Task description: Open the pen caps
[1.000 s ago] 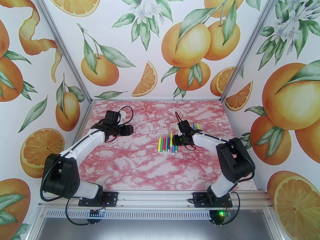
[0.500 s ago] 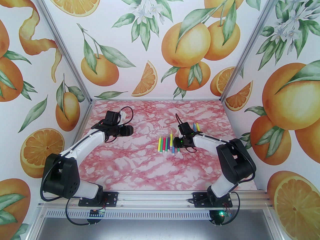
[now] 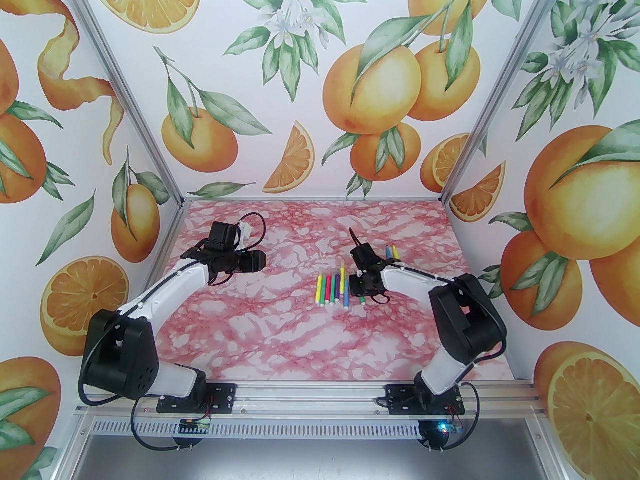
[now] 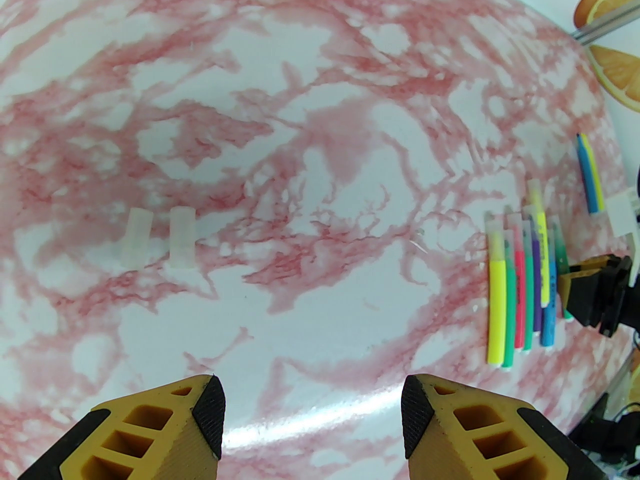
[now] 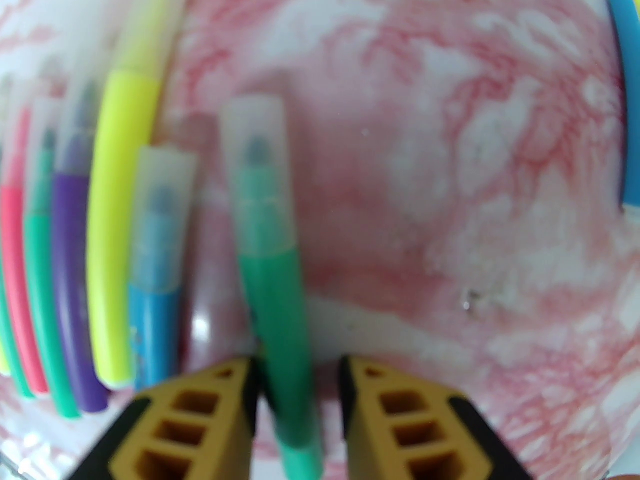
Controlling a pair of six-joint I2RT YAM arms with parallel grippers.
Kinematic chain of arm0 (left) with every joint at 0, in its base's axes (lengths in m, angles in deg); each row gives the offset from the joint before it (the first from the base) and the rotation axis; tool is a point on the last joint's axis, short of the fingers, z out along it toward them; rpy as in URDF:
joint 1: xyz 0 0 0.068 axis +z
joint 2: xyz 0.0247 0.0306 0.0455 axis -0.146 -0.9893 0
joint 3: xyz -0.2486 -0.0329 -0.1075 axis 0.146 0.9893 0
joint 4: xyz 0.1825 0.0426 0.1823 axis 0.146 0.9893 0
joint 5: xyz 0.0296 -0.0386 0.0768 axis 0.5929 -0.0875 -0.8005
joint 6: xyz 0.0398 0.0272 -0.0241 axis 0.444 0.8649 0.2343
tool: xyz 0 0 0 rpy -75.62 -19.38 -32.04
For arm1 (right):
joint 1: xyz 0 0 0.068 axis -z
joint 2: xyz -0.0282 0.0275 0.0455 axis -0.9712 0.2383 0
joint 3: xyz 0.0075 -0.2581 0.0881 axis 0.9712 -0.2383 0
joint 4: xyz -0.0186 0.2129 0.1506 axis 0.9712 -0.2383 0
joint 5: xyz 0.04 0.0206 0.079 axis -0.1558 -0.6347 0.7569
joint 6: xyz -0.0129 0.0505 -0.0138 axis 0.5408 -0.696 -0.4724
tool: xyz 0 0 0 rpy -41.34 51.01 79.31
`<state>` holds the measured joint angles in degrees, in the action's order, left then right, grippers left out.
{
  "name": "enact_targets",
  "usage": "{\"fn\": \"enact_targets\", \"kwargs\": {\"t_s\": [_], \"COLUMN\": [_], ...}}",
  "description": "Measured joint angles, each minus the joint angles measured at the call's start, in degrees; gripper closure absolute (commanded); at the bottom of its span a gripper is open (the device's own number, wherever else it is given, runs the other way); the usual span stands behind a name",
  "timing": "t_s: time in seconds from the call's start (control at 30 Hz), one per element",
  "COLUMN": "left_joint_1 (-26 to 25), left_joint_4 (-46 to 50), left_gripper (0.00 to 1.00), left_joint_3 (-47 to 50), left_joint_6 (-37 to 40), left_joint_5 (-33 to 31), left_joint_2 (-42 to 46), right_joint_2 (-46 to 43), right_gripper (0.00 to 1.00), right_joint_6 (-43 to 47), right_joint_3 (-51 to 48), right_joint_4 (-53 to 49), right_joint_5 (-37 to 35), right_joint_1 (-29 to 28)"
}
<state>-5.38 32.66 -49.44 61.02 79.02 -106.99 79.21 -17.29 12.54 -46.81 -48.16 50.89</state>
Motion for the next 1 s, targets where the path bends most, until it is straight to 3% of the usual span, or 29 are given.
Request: {"fn": "enact_targets", "kwargs": {"t_s": [0.4,1.0], "left_joint_1": [0.0,0.0], "left_joint_4": [0.2,-1.6], "left_gripper": [0.37,0.37], "left_joint_3": [0.2,1.2], "left_joint_6": [1.3,1.2], "left_joint_5": [-0.4,1.4], "left_joint_2": [0.6,2.0], "right_joint_2": [0.5,1.1], "right_gripper": [0.67,0.80], "right_joint_6": [-2.4,-2.7], "right_joint_3": [0.6,1.6], "right_joint_4": [-0.9,-1.7], "right_joint_5": [-1.2,-1.0], "right_joint_1": [-1.0,-1.3]}}
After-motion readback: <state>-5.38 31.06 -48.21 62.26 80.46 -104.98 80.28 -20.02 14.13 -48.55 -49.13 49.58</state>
